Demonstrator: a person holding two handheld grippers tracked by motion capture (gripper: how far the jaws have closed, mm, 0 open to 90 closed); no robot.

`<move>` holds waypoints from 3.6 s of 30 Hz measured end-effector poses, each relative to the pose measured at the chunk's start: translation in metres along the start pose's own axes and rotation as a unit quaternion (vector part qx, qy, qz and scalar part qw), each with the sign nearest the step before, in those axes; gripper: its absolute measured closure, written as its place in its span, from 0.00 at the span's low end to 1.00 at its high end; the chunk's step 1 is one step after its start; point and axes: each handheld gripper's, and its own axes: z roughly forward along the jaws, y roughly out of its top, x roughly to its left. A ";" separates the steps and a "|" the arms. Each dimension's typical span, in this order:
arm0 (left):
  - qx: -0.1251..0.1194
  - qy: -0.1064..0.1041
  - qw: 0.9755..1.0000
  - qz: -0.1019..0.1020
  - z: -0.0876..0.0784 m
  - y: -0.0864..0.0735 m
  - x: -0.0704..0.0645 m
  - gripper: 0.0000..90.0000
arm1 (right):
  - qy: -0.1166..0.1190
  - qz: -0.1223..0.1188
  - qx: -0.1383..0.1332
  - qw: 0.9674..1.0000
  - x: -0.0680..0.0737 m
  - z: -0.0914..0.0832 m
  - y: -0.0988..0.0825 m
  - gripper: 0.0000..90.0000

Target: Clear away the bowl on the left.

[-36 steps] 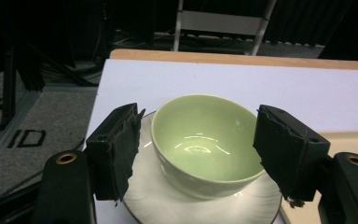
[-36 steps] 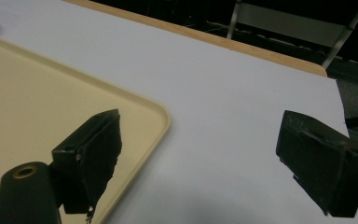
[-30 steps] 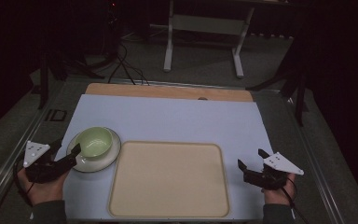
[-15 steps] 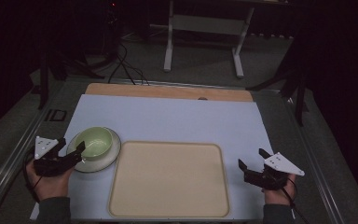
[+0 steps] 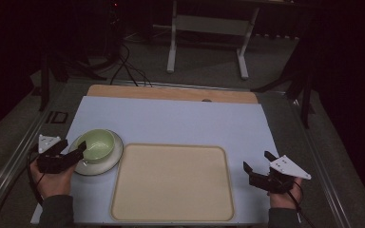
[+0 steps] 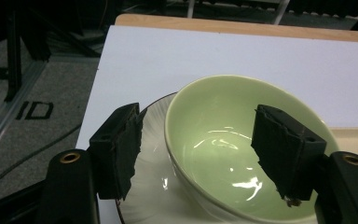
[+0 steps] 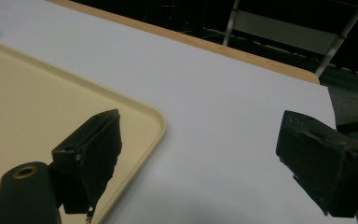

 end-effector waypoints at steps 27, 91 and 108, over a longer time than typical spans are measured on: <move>0.098 0.003 0.994 -0.052 0.038 -0.006 0.009 0.69 | -0.002 -0.002 0.000 1.000 0.000 0.000 0.000 0.15; 0.148 -0.104 0.965 -0.191 0.045 -0.014 0.033 0.91 | -0.006 0.001 -0.003 1.000 -0.001 -0.001 0.001 0.15; 0.106 -0.094 0.971 -0.191 0.036 -0.011 0.032 0.90 | -0.008 0.003 -0.004 1.000 -0.002 -0.002 0.001 0.15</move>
